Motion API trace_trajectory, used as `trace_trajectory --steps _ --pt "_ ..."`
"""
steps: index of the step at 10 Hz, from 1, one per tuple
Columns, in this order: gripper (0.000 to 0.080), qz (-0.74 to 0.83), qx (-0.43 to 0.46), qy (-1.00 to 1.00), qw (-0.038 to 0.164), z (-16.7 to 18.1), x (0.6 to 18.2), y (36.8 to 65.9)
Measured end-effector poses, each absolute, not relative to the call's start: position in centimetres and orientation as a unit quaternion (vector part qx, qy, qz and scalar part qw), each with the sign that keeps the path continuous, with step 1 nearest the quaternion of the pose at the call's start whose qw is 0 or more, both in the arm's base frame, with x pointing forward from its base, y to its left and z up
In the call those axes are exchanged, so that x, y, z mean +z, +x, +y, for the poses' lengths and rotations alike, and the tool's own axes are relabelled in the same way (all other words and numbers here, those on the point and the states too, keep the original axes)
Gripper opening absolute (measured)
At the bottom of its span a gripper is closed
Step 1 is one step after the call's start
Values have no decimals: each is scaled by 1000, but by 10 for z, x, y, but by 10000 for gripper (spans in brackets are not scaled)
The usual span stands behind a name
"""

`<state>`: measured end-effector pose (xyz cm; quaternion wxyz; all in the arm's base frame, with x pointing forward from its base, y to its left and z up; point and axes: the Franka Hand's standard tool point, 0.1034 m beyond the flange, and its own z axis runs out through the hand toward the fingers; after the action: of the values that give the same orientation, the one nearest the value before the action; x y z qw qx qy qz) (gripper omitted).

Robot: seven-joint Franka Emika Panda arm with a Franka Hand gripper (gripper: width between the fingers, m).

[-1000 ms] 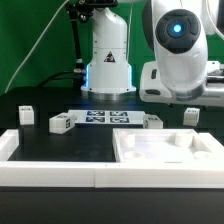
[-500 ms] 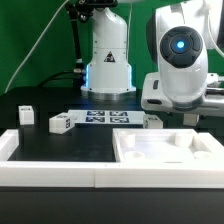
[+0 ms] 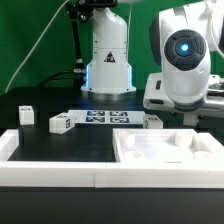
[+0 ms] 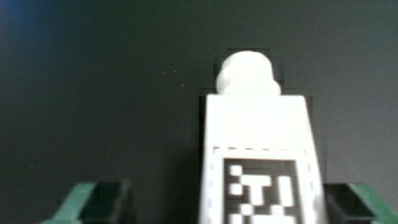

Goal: Assemble one leg

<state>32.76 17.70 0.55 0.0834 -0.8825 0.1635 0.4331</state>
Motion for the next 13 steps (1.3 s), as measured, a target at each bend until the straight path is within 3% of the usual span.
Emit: trace_trajectory --steps 1,2,6,8,11,12,13 --pt "434 163 433 -882 83 177 6 328" --pt "289 163 433 -882 83 177 6 328" --pt "291 164 433 -882 84 176 6 328" --pt "290 147 438 -881 99 156 32 335" --pt "291 134 444 -878 117 141 90 364" --pt "291 135 428 -885 121 140 99 375" --pt "291 136 430 -884 119 140 96 371"
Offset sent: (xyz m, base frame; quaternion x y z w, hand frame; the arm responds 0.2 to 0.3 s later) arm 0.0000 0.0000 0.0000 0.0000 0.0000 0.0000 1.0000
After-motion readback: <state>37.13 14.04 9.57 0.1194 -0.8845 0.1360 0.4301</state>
